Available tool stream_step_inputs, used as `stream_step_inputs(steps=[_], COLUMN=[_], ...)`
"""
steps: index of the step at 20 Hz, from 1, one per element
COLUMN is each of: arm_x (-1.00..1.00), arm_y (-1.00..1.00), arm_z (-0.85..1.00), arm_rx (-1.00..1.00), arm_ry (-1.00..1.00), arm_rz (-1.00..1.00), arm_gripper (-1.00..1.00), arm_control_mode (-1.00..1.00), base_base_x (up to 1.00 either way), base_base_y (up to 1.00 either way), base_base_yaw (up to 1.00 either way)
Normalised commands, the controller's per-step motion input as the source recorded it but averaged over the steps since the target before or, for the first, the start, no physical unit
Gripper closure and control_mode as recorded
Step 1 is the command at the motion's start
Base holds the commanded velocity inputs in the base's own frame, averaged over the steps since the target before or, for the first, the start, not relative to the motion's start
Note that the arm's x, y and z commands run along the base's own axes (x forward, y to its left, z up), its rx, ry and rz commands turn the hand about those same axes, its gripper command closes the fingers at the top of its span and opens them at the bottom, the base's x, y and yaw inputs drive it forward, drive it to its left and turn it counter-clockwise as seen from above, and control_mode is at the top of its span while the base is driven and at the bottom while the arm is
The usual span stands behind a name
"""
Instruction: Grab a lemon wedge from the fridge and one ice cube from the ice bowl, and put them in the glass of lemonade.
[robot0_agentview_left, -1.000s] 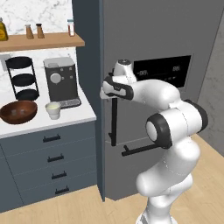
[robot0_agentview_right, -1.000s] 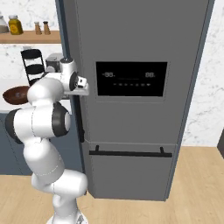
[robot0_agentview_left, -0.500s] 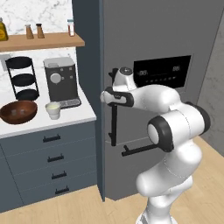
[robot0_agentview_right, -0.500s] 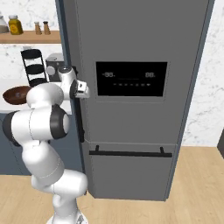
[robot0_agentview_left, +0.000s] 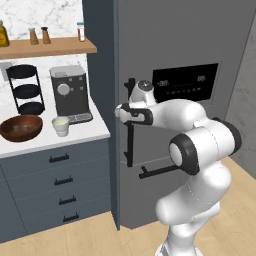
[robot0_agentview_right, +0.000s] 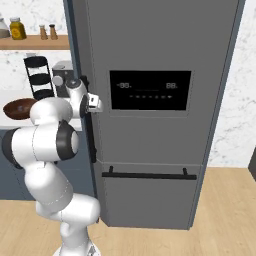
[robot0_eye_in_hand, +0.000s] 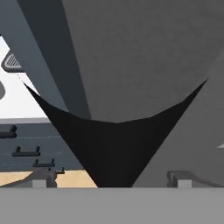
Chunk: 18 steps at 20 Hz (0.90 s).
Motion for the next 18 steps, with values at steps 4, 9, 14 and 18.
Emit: stream_step_inputs(steps=[4, 9, 14, 18], arm_x=[0.38, 0.29, 0.37, 0.37], arm_y=[0.00, 0.00, 0.01, 0.00], arm_z=[-0.05, 0.00, 0.00, 0.00], arm_rx=[0.00, 0.00, 0.00, -0.02], arm_ry=[-0.08, -0.01, 0.00, 0.00], arm_rz=[0.00, 0.00, 0.00, 0.00], arm_gripper=[-1.00, 1.00, 1.00, 1.00], arm_control_mode=[-1.00, -1.00, -1.00, -1.00], base_base_x=[0.00, 0.00, 0.00, 0.00], base_base_y=[0.00, 0.00, 0.00, 0.00], base_base_yaw=[0.00, 0.00, 0.00, 0.00])
